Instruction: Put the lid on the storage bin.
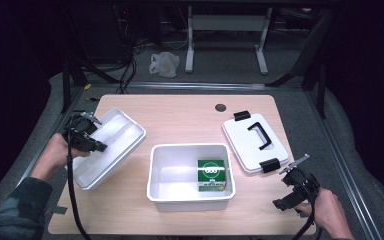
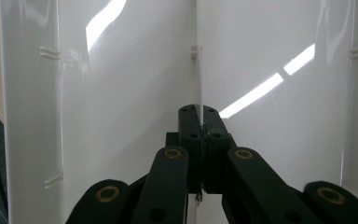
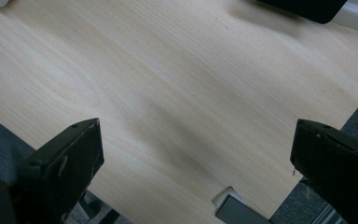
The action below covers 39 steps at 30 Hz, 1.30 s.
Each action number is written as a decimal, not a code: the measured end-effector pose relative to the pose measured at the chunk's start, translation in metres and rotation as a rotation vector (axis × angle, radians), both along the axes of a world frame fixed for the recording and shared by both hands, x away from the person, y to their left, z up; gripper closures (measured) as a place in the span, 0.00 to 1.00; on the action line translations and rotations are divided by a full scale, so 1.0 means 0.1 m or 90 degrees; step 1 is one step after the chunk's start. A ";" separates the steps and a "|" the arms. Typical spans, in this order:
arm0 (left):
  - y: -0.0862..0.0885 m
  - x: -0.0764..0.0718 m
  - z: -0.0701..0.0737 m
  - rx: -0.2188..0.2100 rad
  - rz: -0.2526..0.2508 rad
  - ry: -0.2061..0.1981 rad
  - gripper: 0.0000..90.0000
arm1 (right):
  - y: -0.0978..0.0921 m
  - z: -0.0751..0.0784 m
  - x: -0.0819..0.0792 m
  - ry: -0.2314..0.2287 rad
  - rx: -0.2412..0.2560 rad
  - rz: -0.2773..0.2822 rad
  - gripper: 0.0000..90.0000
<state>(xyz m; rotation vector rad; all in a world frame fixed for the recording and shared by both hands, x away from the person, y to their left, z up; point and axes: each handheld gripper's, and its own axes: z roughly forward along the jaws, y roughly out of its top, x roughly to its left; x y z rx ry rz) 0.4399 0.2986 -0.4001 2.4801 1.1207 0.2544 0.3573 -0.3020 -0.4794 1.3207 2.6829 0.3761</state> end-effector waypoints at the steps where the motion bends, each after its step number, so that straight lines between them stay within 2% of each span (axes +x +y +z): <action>1: -0.02 0.00 0.04 0.001 -0.005 -0.002 0.99 | 0.00 -0.01 0.00 0.002 0.000 0.002 0.02; 6: -0.10 0.00 0.23 0.004 -0.043 -0.014 0.99 | -0.01 -0.01 0.00 0.002 -0.001 0.001 0.02; 11: -0.26 -0.01 0.35 0.000 -0.102 -0.023 0.99 | -0.01 -0.02 0.01 0.003 0.000 0.001 0.02; 23: -0.90 -0.06 0.61 0.045 -0.229 -0.033 0.99 | 0.00 -0.04 0.02 0.008 -0.003 0.006 0.02; 28: -1.18 -0.09 0.62 0.063 -0.280 -0.031 0.99 | 0.00 -0.06 0.02 0.010 -0.003 0.007 0.02; 31: -1.34 -0.09 0.59 0.081 -0.304 -0.028 0.99 | 0.00 -0.06 0.01 0.011 -0.004 0.007 0.02; 39: -1.76 -0.13 0.51 0.107 -0.366 -0.019 0.99 | 0.01 -0.07 0.02 0.014 -0.007 0.010 0.02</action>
